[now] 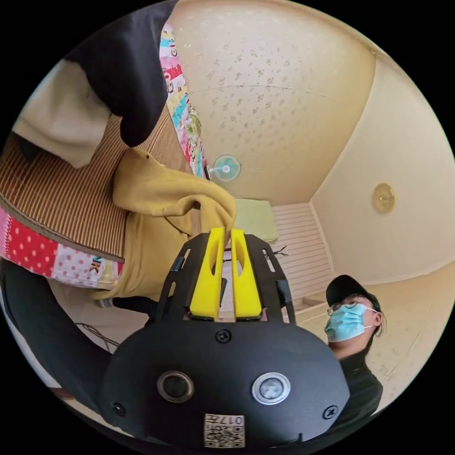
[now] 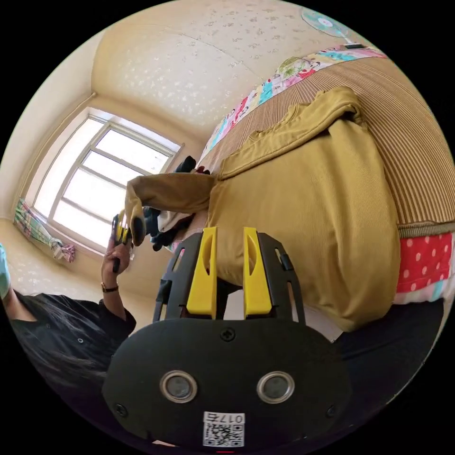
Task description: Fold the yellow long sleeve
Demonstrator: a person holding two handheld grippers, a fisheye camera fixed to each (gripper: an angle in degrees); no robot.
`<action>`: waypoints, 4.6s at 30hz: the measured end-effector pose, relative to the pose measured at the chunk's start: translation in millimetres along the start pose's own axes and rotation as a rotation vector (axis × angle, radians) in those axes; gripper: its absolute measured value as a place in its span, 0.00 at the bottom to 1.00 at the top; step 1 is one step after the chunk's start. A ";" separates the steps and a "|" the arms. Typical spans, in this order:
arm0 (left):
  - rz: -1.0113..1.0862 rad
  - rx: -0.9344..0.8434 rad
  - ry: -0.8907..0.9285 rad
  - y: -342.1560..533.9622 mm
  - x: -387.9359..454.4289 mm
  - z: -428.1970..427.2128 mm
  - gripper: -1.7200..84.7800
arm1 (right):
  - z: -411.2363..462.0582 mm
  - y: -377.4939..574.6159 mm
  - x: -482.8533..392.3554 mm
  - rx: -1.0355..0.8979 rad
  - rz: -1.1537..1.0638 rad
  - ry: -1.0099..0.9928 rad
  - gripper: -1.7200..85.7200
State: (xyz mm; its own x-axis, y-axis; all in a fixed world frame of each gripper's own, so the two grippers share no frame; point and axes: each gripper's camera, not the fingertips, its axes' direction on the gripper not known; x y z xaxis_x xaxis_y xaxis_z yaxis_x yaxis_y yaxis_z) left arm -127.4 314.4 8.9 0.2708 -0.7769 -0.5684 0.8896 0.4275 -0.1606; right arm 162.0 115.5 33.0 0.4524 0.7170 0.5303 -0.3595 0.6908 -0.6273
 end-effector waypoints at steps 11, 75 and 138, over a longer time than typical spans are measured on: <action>-0.151 -0.349 0.020 78.8 -75.8 72.4 0.13 | 75.8 43.0 20.2 -0.138 0.043 -0.001 0.17; 0.504 0.035 -0.821 -76.3 -9.6 249.3 0.08 | 57.8 -214.1 -30.1 0.261 -0.179 0.652 0.07; 0.196 0.094 -0.398 -62.4 -19.3 76.1 0.17 | -143.6 -181.2 -158.3 0.304 0.027 0.162 0.13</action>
State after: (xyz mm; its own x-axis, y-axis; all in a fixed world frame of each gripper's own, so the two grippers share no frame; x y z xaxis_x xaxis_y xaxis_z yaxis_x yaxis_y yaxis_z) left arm -160.2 267.5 91.3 0.5411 -0.8108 -0.2231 0.8322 0.5544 0.0037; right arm 272.8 -136.5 -19.2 0.5542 0.7282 0.4032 -0.5886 0.6853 -0.4288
